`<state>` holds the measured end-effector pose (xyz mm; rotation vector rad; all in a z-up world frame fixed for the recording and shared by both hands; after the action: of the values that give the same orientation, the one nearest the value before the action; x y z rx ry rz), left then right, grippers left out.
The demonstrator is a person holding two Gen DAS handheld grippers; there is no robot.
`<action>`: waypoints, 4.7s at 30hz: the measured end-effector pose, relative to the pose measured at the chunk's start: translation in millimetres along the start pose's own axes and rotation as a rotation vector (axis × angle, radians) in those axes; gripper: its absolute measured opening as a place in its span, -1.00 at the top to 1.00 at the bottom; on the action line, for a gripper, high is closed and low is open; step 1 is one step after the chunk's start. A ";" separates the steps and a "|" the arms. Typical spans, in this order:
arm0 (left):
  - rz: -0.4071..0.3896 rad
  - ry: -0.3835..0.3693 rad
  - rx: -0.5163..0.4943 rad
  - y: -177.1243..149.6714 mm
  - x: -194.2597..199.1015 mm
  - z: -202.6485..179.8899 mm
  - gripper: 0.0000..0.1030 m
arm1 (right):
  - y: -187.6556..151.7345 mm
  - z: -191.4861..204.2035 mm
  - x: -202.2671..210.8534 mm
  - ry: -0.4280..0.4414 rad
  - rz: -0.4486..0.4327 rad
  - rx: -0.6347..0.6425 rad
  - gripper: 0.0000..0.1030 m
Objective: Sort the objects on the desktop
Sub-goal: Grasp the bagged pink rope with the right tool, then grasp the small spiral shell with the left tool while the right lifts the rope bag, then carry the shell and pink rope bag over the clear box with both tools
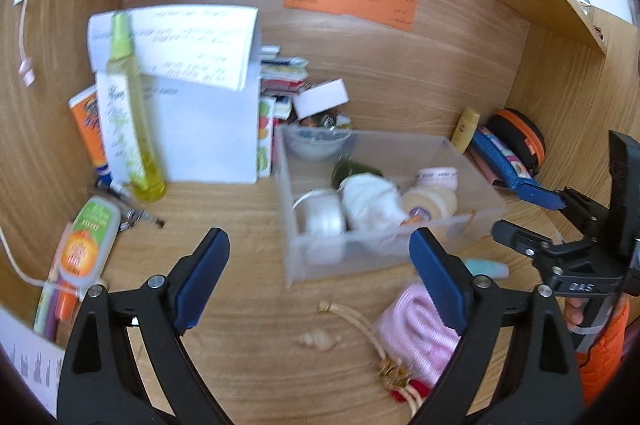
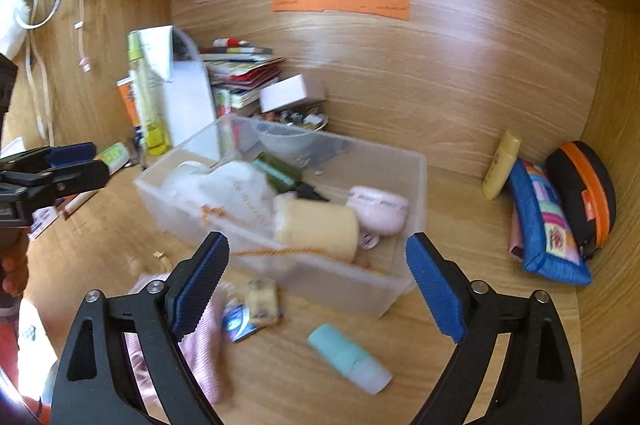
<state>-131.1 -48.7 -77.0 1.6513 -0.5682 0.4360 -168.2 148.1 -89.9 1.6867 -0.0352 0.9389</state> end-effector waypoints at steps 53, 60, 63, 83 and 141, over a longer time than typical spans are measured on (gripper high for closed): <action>0.282 -0.016 0.012 -83.5 -46.7 7.1 -0.79 | -66.6 61.3 -1.4 0.281 0.178 -0.114 -0.08; 0.273 0.021 -0.028 -81.7 -47.1 4.2 -0.79 | -83.1 39.3 -2.8 0.199 0.226 -0.105 -0.09; 0.245 0.034 -0.047 -77.2 -44.7 2.2 -0.75 | -92.4 35.1 -2.4 0.178 0.252 -0.091 -0.15; 0.252 0.032 -0.118 -80.3 -53.6 -14.7 0.23 | -99.8 28.7 -0.9 0.151 0.273 -0.088 -0.28; -0.105 -0.024 -0.118 83.1 -36.6 -35.0 0.23 | 90.9 -11.5 2.8 0.091 -0.099 -0.026 -0.04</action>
<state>-208.5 -18.4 -26.3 1.5667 -0.5129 0.3002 -216.0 126.8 -14.6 1.6055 0.0959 0.9360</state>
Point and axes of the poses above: each gripper's, at about its wrist camera, not at the fingertips, and x roughly against the way its jaws point, z to its left, y to its top, the point moved 7 cm from there along -x, roughly the way its jaws point
